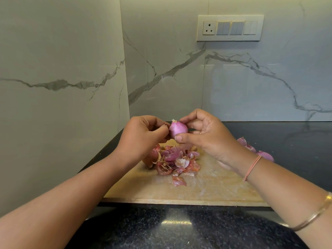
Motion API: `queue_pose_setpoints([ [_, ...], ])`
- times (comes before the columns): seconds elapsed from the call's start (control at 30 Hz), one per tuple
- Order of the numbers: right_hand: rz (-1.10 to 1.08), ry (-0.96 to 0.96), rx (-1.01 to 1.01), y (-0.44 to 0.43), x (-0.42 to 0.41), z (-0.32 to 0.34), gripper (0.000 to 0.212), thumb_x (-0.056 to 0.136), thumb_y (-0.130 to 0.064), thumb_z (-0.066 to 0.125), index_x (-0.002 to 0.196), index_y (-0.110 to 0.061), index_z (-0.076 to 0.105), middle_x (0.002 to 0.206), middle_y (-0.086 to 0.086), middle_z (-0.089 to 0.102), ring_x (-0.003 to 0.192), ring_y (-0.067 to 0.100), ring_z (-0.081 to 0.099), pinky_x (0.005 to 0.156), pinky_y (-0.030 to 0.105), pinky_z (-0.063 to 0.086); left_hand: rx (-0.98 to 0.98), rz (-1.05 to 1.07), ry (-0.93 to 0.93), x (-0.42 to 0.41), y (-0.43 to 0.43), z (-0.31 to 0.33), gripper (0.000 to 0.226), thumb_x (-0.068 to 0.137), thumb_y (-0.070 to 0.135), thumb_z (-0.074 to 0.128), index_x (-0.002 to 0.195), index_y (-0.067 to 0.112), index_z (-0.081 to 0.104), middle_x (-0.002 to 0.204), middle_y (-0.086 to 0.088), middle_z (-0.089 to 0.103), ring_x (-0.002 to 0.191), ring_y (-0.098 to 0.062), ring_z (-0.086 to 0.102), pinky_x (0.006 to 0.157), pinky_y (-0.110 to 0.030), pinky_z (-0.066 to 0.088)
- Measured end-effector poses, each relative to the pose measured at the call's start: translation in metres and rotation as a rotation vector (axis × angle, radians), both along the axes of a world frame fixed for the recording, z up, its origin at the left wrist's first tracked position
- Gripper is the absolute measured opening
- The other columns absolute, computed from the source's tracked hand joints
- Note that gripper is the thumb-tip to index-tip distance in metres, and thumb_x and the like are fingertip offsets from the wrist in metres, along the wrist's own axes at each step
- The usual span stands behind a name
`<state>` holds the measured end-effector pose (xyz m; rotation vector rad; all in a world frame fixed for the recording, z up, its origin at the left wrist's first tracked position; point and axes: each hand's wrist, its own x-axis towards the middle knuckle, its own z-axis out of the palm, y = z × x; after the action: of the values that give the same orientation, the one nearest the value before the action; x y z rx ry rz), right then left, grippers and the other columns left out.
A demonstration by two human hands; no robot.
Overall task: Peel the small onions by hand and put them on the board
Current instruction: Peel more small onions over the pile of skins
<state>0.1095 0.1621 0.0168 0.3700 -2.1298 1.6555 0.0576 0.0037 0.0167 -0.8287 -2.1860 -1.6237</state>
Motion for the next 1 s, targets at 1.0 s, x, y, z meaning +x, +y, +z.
queue_pose_setpoints([
  [1.0,-0.105,0.089,0.204,-0.0082,-0.0015,-0.0052,0.041,0.073,0.000,0.077,0.084,-0.031,0.052,0.105,0.001,0.067,0.087,0.014,0.071,0.085,0.045,0.056,-0.077,0.143,0.130,0.0003,0.0069,-0.0041,0.016,0.076,0.017,0.073,0.064,0.015,0.062,0.054,0.005,0.057,0.046,-0.001,0.045,0.044,-0.013,0.035],
])
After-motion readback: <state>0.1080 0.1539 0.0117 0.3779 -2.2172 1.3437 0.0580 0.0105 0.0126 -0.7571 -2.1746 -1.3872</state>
